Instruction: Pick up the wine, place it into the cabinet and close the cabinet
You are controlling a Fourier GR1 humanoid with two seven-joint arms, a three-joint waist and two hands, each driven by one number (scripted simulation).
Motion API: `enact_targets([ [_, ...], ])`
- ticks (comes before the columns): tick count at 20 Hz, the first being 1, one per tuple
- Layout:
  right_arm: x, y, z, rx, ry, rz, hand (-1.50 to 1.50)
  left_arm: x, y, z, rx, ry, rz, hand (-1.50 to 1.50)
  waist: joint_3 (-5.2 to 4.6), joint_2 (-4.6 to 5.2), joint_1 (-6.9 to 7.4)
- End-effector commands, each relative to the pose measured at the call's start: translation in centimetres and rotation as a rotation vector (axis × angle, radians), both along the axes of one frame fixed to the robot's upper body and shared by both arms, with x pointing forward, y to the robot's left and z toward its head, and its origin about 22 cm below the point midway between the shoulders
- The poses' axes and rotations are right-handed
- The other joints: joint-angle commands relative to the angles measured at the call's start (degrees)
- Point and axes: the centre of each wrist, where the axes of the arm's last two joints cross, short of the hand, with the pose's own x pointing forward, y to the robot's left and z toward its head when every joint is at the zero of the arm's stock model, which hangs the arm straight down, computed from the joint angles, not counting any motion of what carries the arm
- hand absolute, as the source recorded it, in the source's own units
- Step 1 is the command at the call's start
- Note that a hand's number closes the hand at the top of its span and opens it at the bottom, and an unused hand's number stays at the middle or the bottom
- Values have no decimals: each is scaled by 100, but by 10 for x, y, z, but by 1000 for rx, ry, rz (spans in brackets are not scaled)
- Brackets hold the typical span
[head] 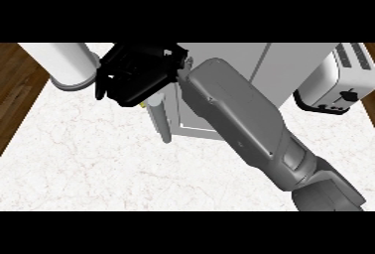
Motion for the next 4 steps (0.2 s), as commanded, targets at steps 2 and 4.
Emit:
enact_targets([
  [2,41,-78,18,72,-20,-358,150,7,-2,7,7,-34,-38,-150,151,226,-213],
  [4,39,-71,7,69,-16,-361,150,10,-6,10,6,-26,-56,-150,157,224,-202],
])
